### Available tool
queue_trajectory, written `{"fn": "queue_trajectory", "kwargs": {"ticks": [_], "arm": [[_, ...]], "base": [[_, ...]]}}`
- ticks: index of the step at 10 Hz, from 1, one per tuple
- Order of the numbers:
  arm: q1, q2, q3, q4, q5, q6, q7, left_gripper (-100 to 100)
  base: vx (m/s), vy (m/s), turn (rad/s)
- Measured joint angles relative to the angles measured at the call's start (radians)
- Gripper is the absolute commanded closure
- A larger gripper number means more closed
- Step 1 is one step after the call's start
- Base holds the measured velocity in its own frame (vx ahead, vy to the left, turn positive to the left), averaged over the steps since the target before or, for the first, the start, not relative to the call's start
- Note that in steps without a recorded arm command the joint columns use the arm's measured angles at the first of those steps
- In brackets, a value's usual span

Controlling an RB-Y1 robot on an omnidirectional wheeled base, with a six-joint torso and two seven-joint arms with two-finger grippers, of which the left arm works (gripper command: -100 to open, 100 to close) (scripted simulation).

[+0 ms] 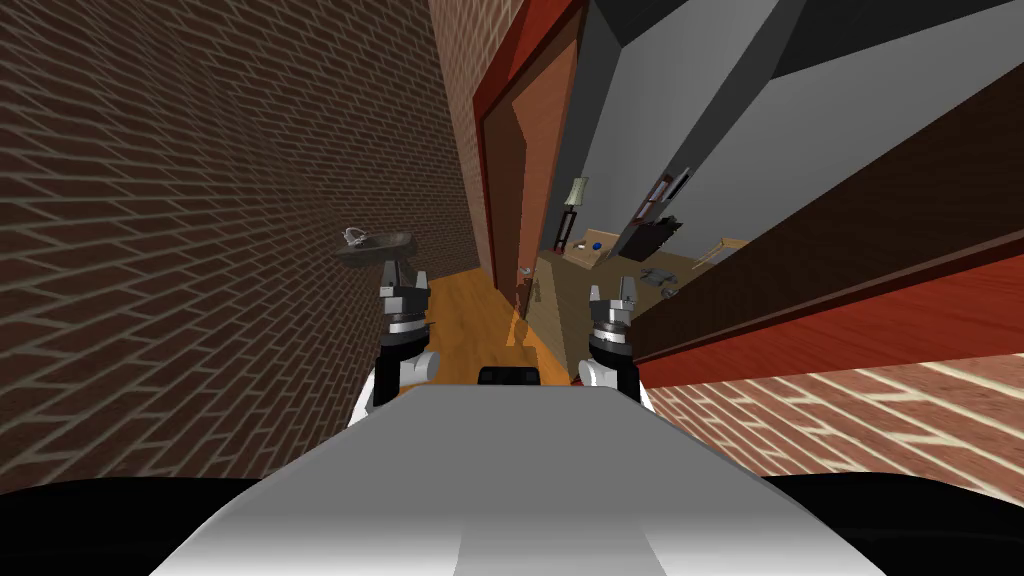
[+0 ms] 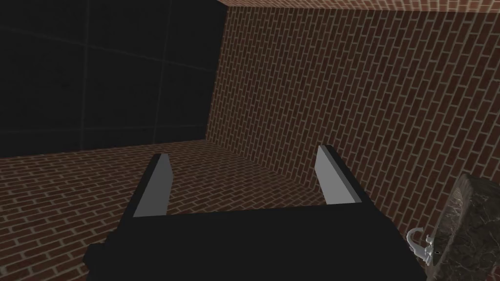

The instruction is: Push the door open

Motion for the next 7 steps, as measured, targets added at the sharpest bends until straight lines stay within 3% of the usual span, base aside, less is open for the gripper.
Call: {"fn": "queue_trajectory", "kwargs": {"ticks": [4,7], "arm": [[-0.019,0.016,-0.022,0.078,0.0,-0.019,0.006,-100],[-0.034,0.025,-0.041,0.121,-0.003,-0.021,0.008,-100]], "base": [[0.138,0.03,-0.084],[0.089,0.024,-0.072]]}}
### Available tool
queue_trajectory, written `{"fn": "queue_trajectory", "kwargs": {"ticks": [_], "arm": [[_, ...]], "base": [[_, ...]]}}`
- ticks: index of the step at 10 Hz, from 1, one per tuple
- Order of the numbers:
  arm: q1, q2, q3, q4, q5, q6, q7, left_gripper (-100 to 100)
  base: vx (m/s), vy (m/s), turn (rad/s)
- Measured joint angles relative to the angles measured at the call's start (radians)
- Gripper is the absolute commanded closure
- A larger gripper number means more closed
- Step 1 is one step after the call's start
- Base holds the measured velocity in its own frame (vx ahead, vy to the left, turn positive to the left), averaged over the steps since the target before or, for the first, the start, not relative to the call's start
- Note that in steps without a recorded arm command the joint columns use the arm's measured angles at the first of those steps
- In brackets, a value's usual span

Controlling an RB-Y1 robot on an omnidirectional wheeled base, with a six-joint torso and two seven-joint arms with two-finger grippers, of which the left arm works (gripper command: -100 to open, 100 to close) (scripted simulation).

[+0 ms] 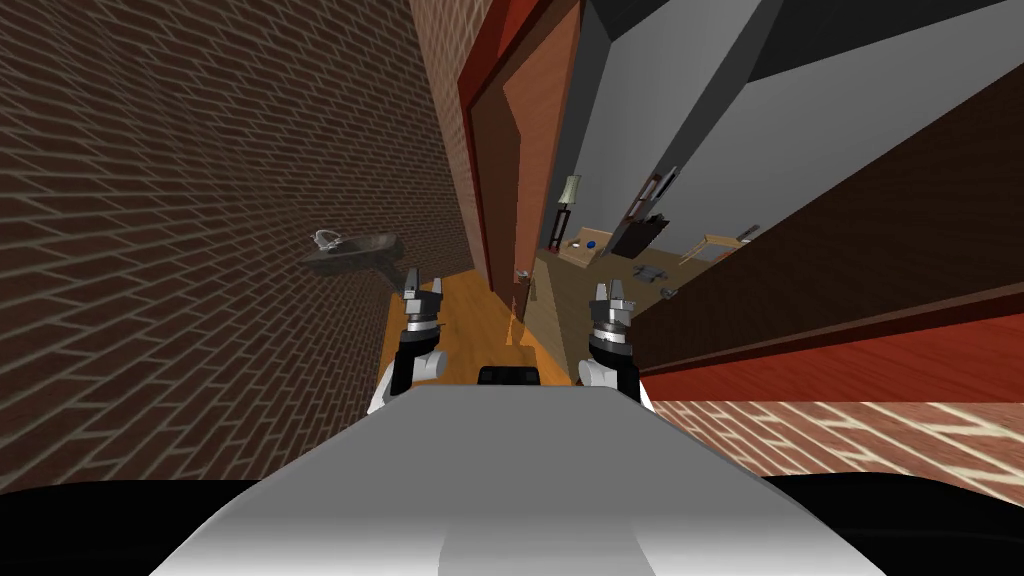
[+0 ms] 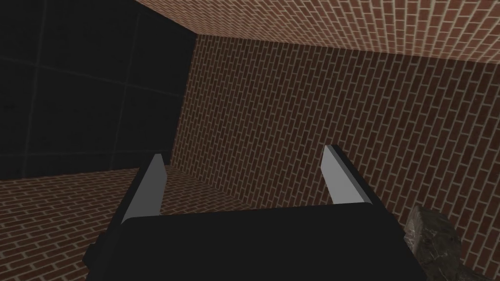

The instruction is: Push the door open

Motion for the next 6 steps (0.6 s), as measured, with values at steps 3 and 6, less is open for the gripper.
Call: {"fn": "queue_trajectory", "kwargs": {"ticks": [3,6], "arm": [[-0.018,0.003,-0.025,0.07,-0.005,-0.021,-0.001,-100],[-0.043,0.013,-0.044,0.129,-0.006,-0.022,0.003,-100]], "base": [[0.103,0.031,-0.095],[0.087,0.036,-0.078]]}}
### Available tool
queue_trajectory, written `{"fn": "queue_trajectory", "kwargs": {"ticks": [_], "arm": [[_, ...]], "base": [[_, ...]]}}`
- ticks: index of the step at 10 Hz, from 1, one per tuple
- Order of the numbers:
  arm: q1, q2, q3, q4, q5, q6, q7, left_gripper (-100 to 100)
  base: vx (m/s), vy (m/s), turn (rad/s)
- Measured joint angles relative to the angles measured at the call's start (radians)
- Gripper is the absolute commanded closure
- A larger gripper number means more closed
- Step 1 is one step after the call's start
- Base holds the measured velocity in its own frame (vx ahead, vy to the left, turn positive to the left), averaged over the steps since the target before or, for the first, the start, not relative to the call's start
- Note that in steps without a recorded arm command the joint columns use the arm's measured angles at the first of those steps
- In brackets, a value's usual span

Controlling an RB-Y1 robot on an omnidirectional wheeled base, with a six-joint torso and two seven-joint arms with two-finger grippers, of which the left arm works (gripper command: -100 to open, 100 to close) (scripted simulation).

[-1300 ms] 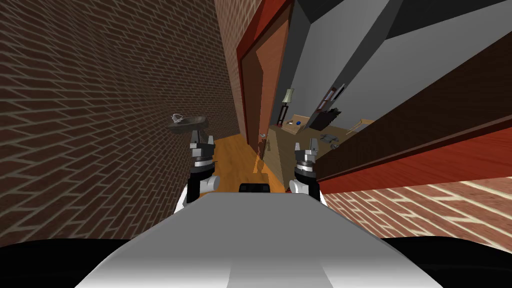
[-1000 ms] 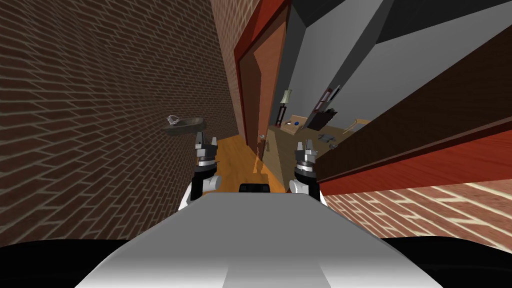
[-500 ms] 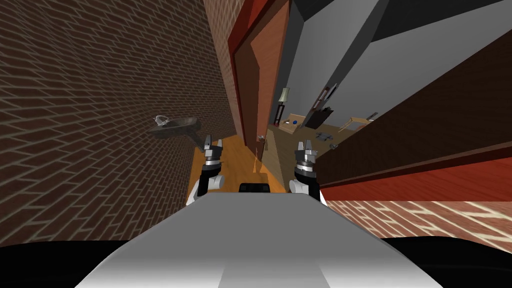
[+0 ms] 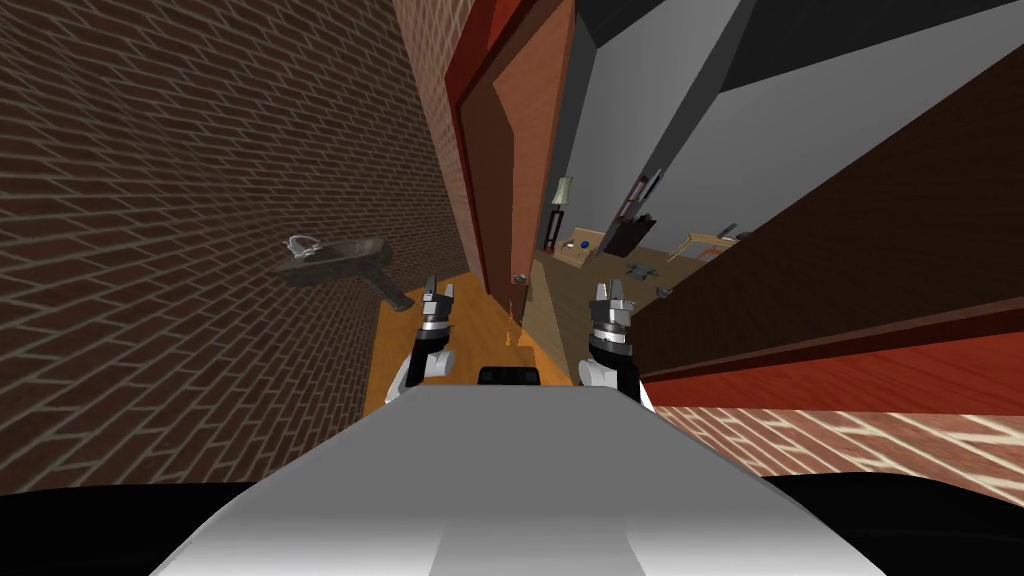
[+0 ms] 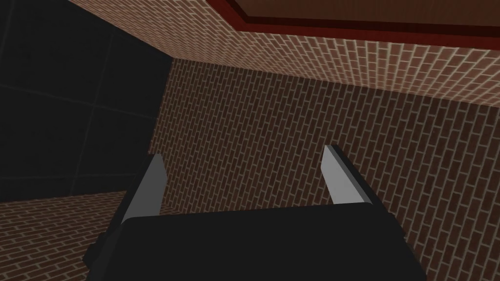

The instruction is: Push the door open

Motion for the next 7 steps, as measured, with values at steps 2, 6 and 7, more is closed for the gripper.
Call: {"fn": "queue_trajectory", "kwargs": {"ticks": [2,6,7], "arm": [[-0.01,0.0,-0.021,0.043,-0.005,-0.009,-0.002,-100],[-0.035,0.018,-0.049,0.14,-0.004,-0.029,0.008,-100],[-0.037,0.016,-0.063,0.165,-0.008,-0.038,0.008,-100]], "base": [[0.086,0.041,-0.092],[0.095,0.045,-0.105],[0.082,0.042,-0.127]]}}
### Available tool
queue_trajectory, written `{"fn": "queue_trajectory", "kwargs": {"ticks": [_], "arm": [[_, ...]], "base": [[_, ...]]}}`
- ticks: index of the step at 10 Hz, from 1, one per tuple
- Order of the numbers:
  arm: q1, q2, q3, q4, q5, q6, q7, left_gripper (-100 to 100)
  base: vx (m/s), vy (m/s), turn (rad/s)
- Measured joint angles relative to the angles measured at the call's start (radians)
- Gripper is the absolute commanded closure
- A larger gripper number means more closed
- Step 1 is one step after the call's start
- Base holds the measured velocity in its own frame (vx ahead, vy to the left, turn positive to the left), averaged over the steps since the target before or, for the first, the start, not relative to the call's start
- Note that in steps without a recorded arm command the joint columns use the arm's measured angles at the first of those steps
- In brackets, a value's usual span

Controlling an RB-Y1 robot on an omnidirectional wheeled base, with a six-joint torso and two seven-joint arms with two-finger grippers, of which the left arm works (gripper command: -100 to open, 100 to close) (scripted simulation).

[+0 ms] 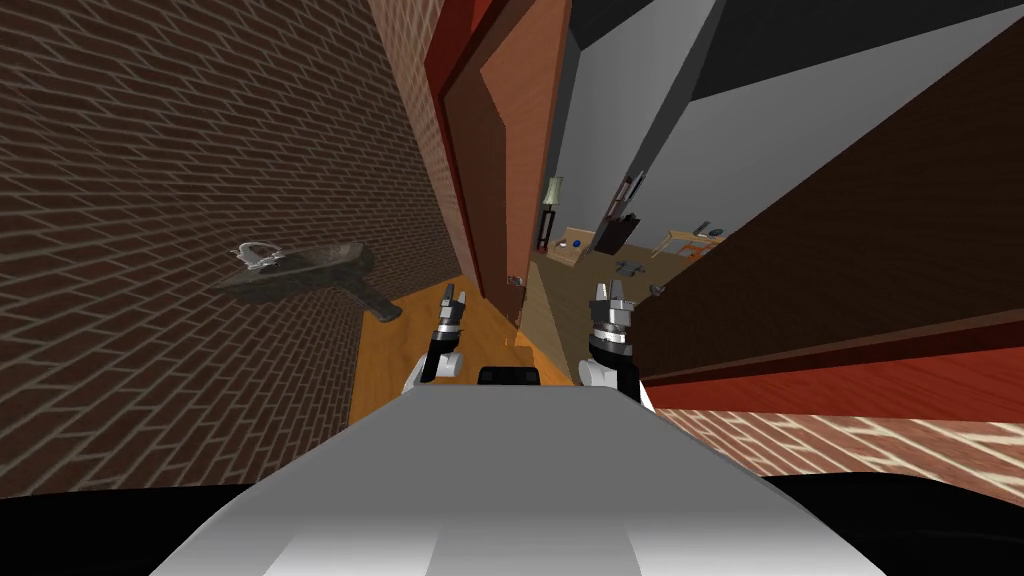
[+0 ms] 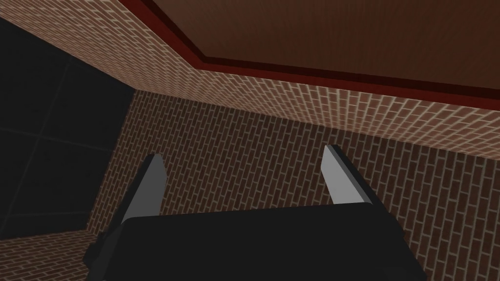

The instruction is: Push the door open

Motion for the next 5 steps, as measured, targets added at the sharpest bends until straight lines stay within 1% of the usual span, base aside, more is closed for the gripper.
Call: {"fn": "queue_trajectory", "kwargs": {"ticks": [1,2,3,4,5], "arm": [[-0.01,-0.002,-0.012,0.028,-0.003,-0.005,-0.002,-100],[-0.022,-0.001,-0.021,0.065,-0.004,-0.015,-0.002,-100],[-0.038,0.0,-0.029,0.098,-0.005,-0.02,-0.002,-100],[-0.047,-0.004,-0.041,0.129,-0.009,-0.025,-0.004,-100],[-0.054,0.002,-0.049,0.157,-0.008,-0.032,-0.002,-100]], "base": [[0.095,0.047,-0.097],[0.085,0.053,-0.119],[0.085,0.061,-0.094],[0.102,0.055,-0.132],[0.095,0.059,-0.125]]}}
